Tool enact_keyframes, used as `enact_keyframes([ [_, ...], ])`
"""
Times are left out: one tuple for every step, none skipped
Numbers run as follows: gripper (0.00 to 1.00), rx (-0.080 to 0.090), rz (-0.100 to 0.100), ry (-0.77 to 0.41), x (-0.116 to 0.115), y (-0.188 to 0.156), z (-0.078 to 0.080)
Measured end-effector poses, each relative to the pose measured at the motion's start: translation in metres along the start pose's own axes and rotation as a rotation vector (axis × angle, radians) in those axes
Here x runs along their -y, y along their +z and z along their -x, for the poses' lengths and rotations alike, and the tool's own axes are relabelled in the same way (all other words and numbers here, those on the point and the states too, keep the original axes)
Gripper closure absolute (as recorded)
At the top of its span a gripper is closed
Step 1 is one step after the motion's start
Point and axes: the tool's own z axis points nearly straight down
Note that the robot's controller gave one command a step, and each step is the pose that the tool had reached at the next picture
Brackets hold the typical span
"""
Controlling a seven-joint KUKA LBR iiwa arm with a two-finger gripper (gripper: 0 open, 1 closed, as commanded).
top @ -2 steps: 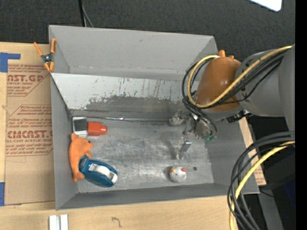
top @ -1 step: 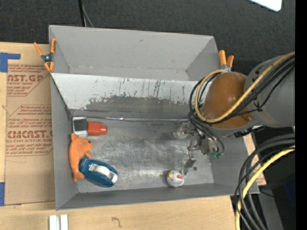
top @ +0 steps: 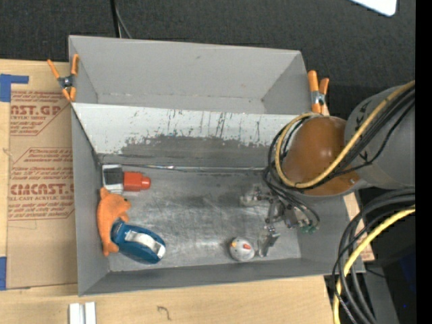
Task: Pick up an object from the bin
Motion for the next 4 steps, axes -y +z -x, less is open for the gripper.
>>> enact_keyframes([
  [0.00, -0.004, 0.004, -0.050, -0.032, 0.003, -0.013],
  [1.00, -0.034, 0.008, -0.196, -0.050, 0.011, -0.014],
  [1.00, -0.034, 0.008, -0.197, -0.050, 0.011, -0.014],
  [1.00, -0.030, 0.013, -0.214, -0.052, -0.035, -0.011],
])
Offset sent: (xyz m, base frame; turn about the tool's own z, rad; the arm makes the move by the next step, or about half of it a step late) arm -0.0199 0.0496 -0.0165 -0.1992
